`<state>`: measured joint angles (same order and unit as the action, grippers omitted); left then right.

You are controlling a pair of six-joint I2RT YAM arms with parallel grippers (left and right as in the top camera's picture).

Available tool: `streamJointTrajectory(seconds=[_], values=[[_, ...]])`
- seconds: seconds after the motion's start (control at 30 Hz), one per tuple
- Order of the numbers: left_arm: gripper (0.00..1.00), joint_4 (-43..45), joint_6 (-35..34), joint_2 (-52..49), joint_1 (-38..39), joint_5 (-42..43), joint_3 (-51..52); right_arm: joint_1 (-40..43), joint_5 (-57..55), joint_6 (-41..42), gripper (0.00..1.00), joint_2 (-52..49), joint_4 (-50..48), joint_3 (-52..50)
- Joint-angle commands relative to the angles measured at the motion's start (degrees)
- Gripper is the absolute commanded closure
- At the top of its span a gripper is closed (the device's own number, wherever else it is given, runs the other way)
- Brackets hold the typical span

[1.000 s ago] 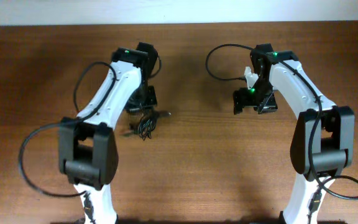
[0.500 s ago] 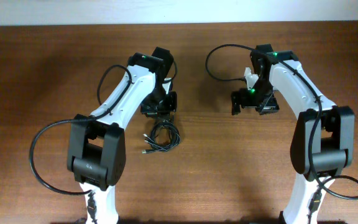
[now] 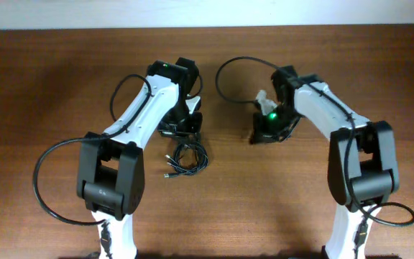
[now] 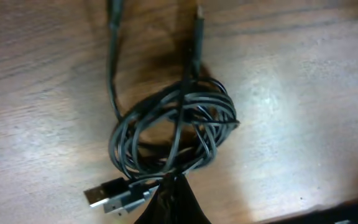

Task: Untangle cables

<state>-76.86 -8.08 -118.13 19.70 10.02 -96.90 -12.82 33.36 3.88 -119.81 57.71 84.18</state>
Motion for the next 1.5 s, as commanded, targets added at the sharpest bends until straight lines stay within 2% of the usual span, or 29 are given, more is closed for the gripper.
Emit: streamJointTrajectory(seconds=[0.0,0.03,0.07,0.13,0.23,0.3,0.37,0.4,0.47,0.5,0.6,0.73,0.83,0.93,1.0,1.1,1.2,1.47], values=[[1.00,4.96,-2.91,4.20,-2.97,-0.24,0.11,-2.03,11.80,-0.15,0.76,0.48,-5.64,-4.74],[1.00,6.16,-3.08,7.32,-4.44,-0.13,0.11,-3.15,12.11,-0.15,0.60,0.46,-7.69,-5.86],[1.00,6.60,-3.06,9.81,-5.77,-0.13,0.11,-3.96,12.11,-0.15,0.55,0.46,-8.85,-6.34],[1.00,6.21,-3.21,13.38,-7.72,-0.11,0.11,-5.73,12.09,0.04,0.54,0.46,-11.65,-6.80],[0.96,1.09,-3.17,15.02,-8.63,2.25,0.28,-8.66,9.44,7.26,0.53,0.44,-17.40,-8.22],[0.90,-0.35,-2.95,14.97,-7.89,4.04,2.64,-10.43,9.51,8.92,0.53,0.39,-21.18,-9.73],[0.79,0.79,-2.89,14.97,-6.99,4.20,6.05,-12.13,9.46,8.87,0.52,0.39,-23.54,-10.73],[0.78,1.40,-2.91,14.97,-6.71,4.22,7.43,-12.83,9.35,8.87,0.53,0.39,-24.57,-11.10],[0.82,3.15,-2.91,14.97,-6.54,4.24,10.49,-13.77,5.68,10.80,0.53,0.39,-26.12,-11.50],[0.82,5.64,-2.91,14.97,-6.12,4.28,13.40,-13.73,2.47,14.43,0.53,0.39,-27.41,-11.54],[0.82,9.44,-2.95,14.97,-4.55,4.42,17.38,-12.74,2.32,18.71,0.52,0.39,-29.68,-11.54],[0.85,13.60,-3.06,14.97,0.96,4.15,18.03,-9.99,2.62,19.19,0.49,0.39,-29.29,-11.54],[0.84,14.29,-11.30,14.97,4.63,-2.10,18.14,-5.90,2.80,19.34,0.48,0.39,-27.02,-11.54],[0.81,14.62,-16.04,14.95,7.23,-7.87,18.62,-2.80,2.67,18.82,0.48,0.39,-23.69,-11.56],[0.81,17.68,-18.12,14.95,8.48,-8.15,20.76,-1.64,1.46,18.12,0.48,0.39,-22.25,-11.78],[0.81,22.51,-18.23,14.95,8.74,-8.15,25.09,-1.51,-0.74,17.57,0.47,0.39,-22.36,-12.68],[0.86,25.88,-18.23,14.95,8.83,-7.91,27.65,-1.51,-2.51,17.57,0.47,0.39,-22.36,-12.90],[0.85,36.94,-18.25,14.95,9.11,-8.02,34.21,-1.51,-2.60,17.55,0.46,0.39,-22.47,-12.94]])
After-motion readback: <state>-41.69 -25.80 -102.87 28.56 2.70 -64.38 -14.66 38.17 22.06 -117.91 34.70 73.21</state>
